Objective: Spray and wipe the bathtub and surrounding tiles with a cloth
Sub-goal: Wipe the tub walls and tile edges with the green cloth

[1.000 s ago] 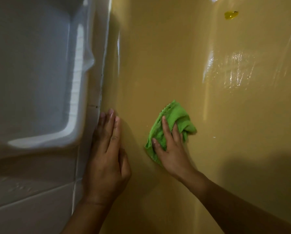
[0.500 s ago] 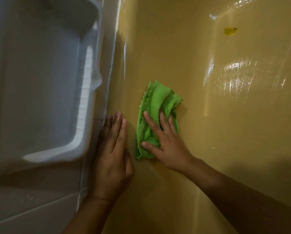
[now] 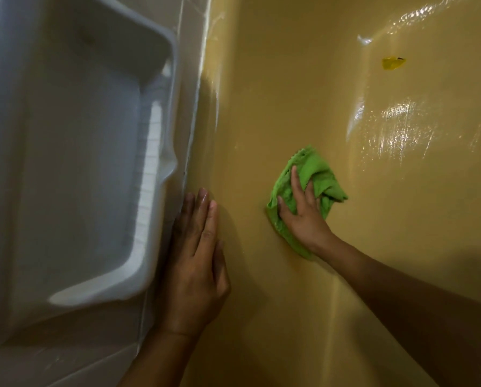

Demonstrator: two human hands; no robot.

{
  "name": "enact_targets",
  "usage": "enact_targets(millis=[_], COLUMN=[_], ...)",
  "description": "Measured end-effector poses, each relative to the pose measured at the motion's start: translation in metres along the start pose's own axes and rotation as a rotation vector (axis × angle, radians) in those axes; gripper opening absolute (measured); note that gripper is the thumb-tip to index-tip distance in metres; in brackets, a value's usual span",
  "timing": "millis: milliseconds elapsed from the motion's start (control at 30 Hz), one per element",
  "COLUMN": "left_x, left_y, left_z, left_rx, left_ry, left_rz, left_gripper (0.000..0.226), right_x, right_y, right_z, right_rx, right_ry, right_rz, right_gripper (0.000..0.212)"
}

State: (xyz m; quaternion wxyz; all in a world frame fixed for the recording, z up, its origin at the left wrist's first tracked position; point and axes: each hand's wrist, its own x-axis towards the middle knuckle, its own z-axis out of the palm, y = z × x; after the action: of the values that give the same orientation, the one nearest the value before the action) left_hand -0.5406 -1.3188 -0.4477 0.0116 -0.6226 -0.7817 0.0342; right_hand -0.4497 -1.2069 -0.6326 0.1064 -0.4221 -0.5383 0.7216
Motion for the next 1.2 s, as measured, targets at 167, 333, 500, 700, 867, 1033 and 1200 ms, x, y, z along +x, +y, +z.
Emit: enact_targets(millis=[167,333,500,700,867,1033,1200], left_x=[0.008,0.014,0.021,0.026,0.027,0.029,0.033], left_y=[-0.001,0.0,0.002,0.001,0.001,0.002,0.001], left_z=[-0.001,-0.006,-0.006,-0.005,-0.003,-0.003,-0.004], left_rx=[-0.057,-0.127,-0.159,-0.175,-0.153,-0.144,-0.112], left_ry=[-0.021,-0.016,0.005,0.038,0.07,0.074,0.059], left_rz=[-0.005,-0.025,-0.028,-0.008,0.013,0.015,0.022], left_gripper=[0.065,0.072,0.073,0.069,0.069,0.073,0.074], right_x=[0.0,-0.016,-0.02,-0.038,-0.048,-0.03,-0.013], right_y=[-0.063,-0.091,-0.069,-0.02,0.016,0.045,0.064], right_z=[-0.007,-0.006,-0.004,0.011,0.024,0.017,0.002], right_rx=[-0.043,-0.146,-0.224,-0.265,-0.223,-0.186,-0.214], right_ry=[-0.027,-0.063,-0.081,-0.119,-0.103,-0.063,-0.076], right_rz=[-0.184,-0.324,-0.338,-0.265,-0.165,-0.105,-0.032], right_gripper=[0.077,0.076,0.077,0.081,0.082,0.084,0.084])
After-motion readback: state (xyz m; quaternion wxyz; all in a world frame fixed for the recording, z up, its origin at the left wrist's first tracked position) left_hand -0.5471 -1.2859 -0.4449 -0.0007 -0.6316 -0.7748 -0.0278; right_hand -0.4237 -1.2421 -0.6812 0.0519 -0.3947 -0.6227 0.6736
